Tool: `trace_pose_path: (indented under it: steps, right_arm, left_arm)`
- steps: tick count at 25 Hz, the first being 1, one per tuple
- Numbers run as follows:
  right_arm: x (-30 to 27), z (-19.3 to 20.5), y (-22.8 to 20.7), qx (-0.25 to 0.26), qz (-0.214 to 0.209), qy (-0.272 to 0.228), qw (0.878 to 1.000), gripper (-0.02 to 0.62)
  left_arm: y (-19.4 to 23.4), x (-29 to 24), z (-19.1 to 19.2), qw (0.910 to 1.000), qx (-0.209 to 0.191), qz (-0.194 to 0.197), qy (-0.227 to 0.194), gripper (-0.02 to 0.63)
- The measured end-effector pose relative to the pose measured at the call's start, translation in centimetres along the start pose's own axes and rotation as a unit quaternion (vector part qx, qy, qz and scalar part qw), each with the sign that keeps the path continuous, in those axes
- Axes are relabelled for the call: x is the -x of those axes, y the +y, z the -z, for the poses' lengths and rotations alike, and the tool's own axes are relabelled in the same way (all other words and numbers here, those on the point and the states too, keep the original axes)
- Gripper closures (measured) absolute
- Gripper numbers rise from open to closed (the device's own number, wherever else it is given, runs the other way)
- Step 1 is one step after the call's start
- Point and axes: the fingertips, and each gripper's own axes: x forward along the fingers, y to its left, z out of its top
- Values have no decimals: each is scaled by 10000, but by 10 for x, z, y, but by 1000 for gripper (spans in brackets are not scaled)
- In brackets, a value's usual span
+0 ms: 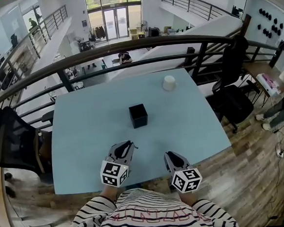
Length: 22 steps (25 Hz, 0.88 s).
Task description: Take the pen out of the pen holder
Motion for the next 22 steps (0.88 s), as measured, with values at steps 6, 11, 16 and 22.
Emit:
trace_pose_path:
  steps: [6,11,16,22]
  right_arm:
    - [4,18,-4,46,135,140,9998,551]
    - [5,26,-10,181,232,264,9992,565]
    - [4,27,-9,271,308,276,9988,568]
    - [1,26,-9,287,332,295,9986,568]
  left_arm:
    - [-19,6,18,9998,36,105,140,545]
    - [-28,6,29,9996,73,106,248,545]
    - [-27,9,35,9993,109,99,330,545]
    - [-23,10,35,9992,130,61,368,546]
